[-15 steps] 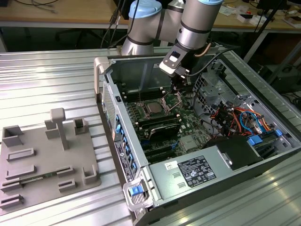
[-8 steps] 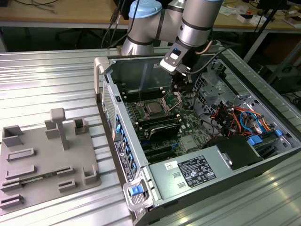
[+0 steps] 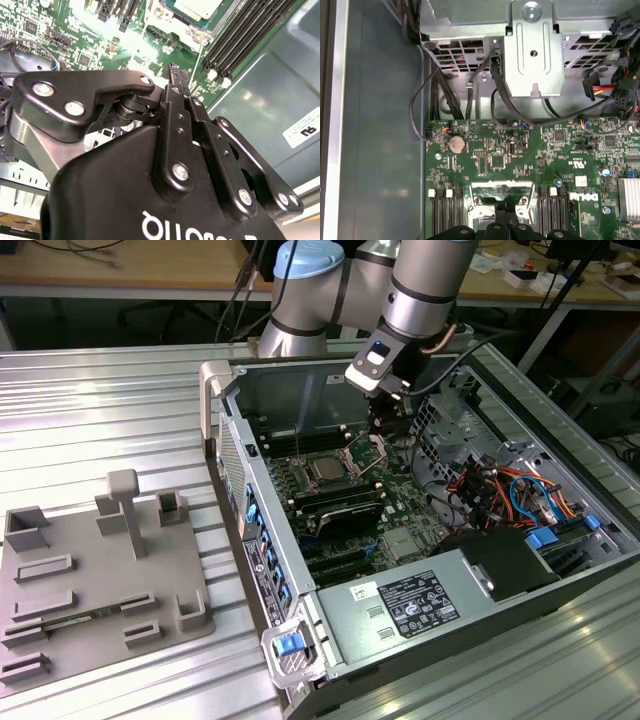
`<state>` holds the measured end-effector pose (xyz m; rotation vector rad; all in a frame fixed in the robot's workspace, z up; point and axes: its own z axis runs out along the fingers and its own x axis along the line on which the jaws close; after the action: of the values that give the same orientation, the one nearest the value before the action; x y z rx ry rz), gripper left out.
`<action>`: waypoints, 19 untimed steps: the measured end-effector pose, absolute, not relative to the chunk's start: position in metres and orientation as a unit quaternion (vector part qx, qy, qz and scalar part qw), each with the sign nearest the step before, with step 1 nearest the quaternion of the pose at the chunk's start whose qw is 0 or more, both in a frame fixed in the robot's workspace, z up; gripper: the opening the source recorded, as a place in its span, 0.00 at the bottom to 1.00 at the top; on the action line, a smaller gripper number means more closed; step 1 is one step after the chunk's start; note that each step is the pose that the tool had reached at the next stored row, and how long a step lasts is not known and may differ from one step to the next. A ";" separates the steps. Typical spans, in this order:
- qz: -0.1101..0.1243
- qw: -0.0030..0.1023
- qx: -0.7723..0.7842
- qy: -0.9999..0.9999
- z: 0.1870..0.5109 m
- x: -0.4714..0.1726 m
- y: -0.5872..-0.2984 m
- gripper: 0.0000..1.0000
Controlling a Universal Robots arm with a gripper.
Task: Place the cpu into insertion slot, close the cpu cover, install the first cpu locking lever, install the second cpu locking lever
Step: 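Close the cpu cover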
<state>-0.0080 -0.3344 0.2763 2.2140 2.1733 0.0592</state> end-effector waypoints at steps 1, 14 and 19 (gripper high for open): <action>0.019 0.019 0.713 0.700 0.276 -0.006 -0.334 0.11; 0.018 0.018 0.713 0.700 0.274 0.020 -0.334 0.11; 0.018 0.018 0.713 0.700 0.272 0.020 -0.334 0.11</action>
<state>0.0198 -0.3344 0.2715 2.2153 2.1744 0.0564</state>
